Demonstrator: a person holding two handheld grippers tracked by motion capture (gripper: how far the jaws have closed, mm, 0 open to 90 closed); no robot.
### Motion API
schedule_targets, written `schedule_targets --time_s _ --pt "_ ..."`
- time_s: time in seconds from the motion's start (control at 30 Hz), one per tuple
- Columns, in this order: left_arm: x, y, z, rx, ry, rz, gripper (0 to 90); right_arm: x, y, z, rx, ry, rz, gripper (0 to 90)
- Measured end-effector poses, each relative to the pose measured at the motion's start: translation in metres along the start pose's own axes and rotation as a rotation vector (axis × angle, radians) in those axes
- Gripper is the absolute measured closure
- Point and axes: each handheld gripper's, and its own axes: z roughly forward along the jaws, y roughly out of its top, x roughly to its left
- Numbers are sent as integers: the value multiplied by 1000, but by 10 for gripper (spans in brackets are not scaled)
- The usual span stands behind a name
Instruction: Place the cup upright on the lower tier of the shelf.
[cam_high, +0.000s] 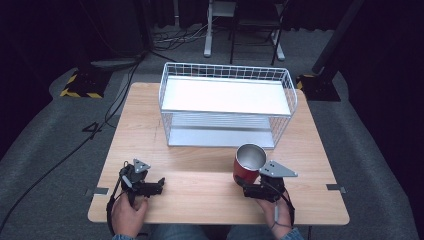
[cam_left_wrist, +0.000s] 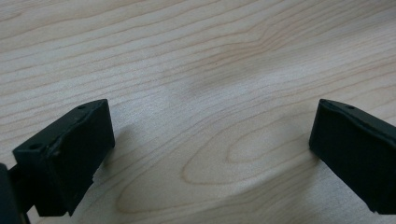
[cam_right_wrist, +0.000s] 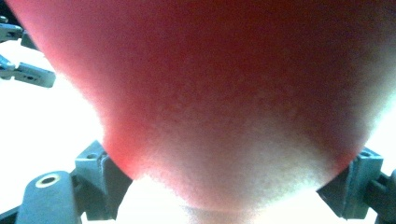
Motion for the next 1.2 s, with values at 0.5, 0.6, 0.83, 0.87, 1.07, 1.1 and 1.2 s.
schedule_targets --time_s 0.5,0.6,0.83,0.87,1.07,1.1,1.2 --pt "0 0 0 0 4 -7 5 -13 30 44 27 4 18 174" --pt "0 0 0 0 5 -9 4 -17 36 53 23 -1 26 174" --pt "0 2 1 1 13 -13 3 -22 48 73 29 -21 35 174" --pt "0 2 1 1 13 -13 3 -22 49 76 29 -23 38 174" --pt "0 2 2 1 14 -16 3 -25 54 90 32 -36 35 174" --pt "0 2 2 1 15 -18 2 -27 55 97 31 -45 40 174" --pt "0 3 2 1 17 -23 2 -30 57 104 14 -56 44 174"
